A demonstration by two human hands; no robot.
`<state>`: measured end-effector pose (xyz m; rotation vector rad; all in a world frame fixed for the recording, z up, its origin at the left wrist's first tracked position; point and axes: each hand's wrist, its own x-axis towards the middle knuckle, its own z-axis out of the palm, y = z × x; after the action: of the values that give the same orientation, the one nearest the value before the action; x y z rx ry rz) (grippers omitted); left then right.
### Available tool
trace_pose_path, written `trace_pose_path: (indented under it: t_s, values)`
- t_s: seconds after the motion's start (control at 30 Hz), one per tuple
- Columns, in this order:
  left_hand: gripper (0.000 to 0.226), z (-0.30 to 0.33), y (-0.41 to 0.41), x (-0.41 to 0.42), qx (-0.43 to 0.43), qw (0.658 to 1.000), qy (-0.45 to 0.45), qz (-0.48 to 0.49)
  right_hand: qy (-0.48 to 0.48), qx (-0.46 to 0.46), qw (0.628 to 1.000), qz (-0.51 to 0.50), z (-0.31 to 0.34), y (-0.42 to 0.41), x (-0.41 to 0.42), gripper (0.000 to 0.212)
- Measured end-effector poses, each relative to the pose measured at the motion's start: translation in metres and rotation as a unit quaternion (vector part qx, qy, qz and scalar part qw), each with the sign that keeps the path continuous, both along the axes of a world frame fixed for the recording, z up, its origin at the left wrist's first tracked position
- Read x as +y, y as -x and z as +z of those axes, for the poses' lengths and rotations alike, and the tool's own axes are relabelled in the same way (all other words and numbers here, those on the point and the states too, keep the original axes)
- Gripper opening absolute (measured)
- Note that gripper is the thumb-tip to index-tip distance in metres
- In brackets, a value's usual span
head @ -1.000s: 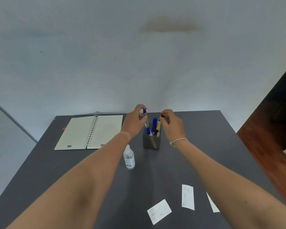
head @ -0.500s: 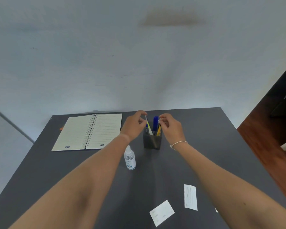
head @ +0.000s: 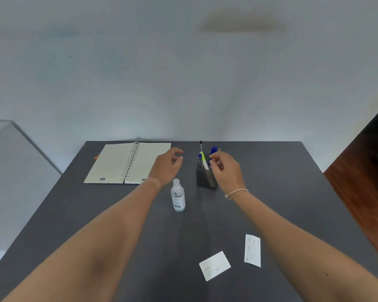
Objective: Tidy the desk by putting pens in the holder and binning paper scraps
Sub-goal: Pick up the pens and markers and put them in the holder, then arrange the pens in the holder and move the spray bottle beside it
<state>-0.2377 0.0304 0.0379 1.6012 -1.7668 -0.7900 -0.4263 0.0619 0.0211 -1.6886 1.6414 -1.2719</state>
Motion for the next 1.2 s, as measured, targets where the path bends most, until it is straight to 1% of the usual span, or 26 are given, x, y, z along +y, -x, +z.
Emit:
trace_pose_path:
  t_s: [0.13, 0.2, 0.33, 0.47, 0.6, 0.73, 0.83, 0.93, 1.03, 1.13, 1.2]
  values:
    - [0.023, -0.012, -0.021, 0.015, -0.012, 0.999, -0.021, 0.031, -0.021, 0.0, 0.999, 0.03, -0.013, -0.015, 0.015, 0.011]
    - [0.024, -0.019, -0.03, 0.021, -0.019, 0.998, -0.031, 0.041, -0.036, -0.011, 0.999, 0.024, -0.022, -0.018, 0.022, 0.011]
    - [0.026, -0.028, -0.039, 0.025, -0.002, 0.996, -0.066, 0.056, -0.062, -0.039, 0.997, -0.026, -0.038, -0.017, 0.033, 0.01]
    - [0.026, -0.034, -0.042, 0.015, 0.018, 0.993, -0.105, 0.042, -0.094, -0.074, 0.988, -0.101, -0.049, -0.013, 0.036, 0.01]
    - [0.027, -0.038, -0.038, -0.005, 0.038, 0.988, -0.151, 0.012, -0.139, -0.115, 0.97, -0.164, -0.054, -0.011, 0.03, 0.021]
    - [0.031, -0.041, -0.029, -0.025, 0.052, 0.983, -0.176, -0.029, -0.181, -0.158, 0.954, -0.181, -0.054, -0.012, 0.02, 0.039]
    - [0.033, -0.044, -0.018, -0.043, 0.057, 0.978, -0.19, -0.066, -0.2, -0.185, 0.944, -0.187, -0.053, -0.014, 0.009, 0.045]
    - [0.039, -0.046, -0.005, -0.055, 0.062, 0.965, -0.23, -0.114, -0.205, -0.209, 0.937, -0.191, -0.056, -0.017, -0.001, 0.046]
    - [0.047, -0.049, 0.008, -0.062, 0.081, 0.94, -0.29, -0.161, -0.216, -0.209, 0.935, -0.188, -0.065, -0.018, -0.007, 0.04]
    - [0.045, -0.05, 0.018, -0.067, 0.114, 0.918, -0.326, -0.196, -0.203, -0.202, 0.939, -0.194, -0.072, -0.018, -0.011, 0.034]
    - [0.042, -0.052, 0.022, -0.071, 0.141, 0.909, -0.341, -0.197, -0.195, -0.207, 0.938, -0.195, -0.074, -0.017, -0.014, 0.033]
